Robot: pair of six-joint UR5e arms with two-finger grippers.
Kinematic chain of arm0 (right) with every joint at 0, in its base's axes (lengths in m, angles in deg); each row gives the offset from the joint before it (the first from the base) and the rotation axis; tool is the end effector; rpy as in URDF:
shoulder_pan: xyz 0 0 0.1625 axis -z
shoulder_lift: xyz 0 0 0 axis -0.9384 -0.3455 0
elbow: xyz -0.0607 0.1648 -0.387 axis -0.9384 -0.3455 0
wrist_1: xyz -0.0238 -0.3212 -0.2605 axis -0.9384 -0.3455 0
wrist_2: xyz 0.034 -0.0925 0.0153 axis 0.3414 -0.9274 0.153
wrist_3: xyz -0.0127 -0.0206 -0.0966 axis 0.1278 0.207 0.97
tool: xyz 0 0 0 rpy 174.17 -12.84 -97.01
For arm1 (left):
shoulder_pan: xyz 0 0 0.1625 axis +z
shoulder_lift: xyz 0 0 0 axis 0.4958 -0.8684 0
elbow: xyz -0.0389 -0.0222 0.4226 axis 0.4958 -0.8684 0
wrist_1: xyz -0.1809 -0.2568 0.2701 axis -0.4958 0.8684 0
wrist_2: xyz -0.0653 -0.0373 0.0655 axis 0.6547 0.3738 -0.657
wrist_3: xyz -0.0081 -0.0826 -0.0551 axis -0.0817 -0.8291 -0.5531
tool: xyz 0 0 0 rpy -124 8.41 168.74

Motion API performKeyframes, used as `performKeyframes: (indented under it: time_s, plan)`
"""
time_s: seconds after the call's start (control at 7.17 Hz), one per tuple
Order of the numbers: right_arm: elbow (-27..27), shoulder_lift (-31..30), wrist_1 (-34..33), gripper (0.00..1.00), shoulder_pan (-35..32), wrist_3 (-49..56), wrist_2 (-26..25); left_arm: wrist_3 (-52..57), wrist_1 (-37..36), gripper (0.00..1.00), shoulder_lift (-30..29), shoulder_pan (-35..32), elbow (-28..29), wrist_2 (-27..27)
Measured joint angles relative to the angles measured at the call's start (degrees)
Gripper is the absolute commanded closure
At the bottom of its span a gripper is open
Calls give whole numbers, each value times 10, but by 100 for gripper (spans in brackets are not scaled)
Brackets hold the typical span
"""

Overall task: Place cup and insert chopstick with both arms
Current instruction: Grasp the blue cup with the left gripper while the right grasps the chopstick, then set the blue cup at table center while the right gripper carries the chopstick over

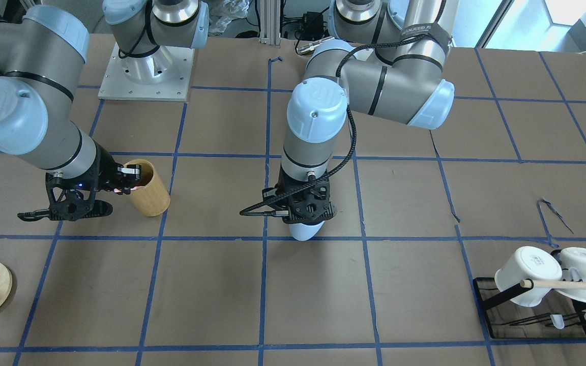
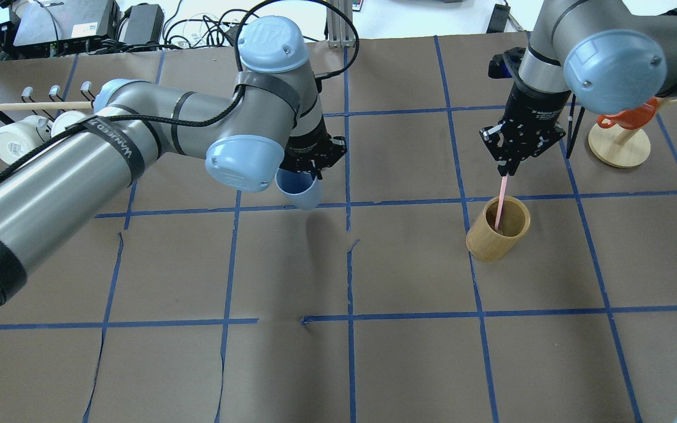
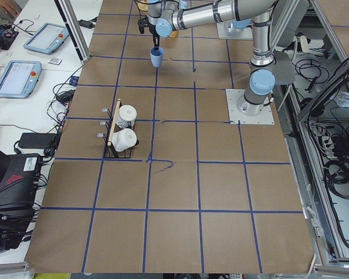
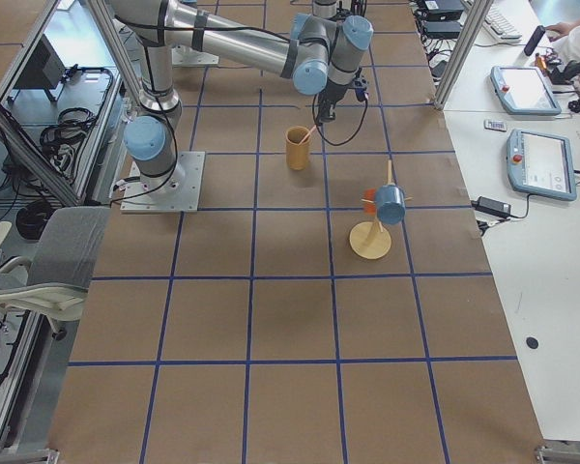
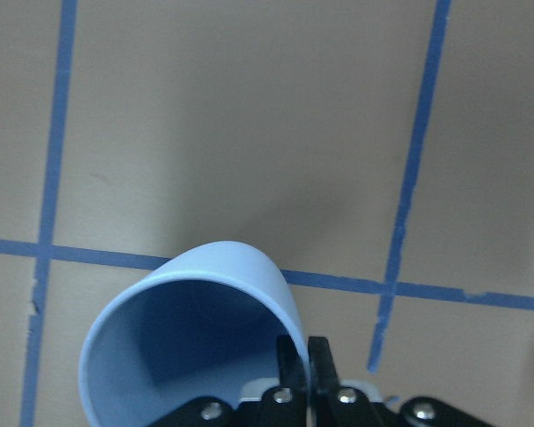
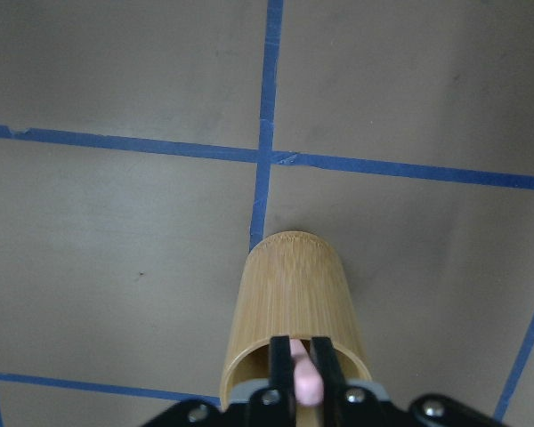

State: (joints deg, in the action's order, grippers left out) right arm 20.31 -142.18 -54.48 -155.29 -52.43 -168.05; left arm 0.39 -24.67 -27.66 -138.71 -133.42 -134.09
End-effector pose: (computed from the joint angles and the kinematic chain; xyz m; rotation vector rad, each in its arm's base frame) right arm 0.0914 -0.5594 0.3457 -0.1599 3.0757 0.3300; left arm -0.3319 -0.5384 0.2993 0.2248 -3.0661 0.0291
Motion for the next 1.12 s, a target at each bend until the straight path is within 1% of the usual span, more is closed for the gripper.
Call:
performKeyframes:
  time_s: [0.28, 0.56, 0.7, 1.12]
  plan:
    - [-3, -2, 2, 100, 0, 3, -1, -32, 1, 100, -18, -37, 4, 12]
    - [-11, -18, 6, 100, 0, 2, 4, -42, 1, 100, -28, -47, 2, 21]
    - [-20, -34, 14, 100, 0, 1, 6, -44, 0, 1, -33, -49, 2, 22]
    - [-63, -75, 24, 100, 0, 4, 24, -43, -5, 0, -30, -49, 5, 23]
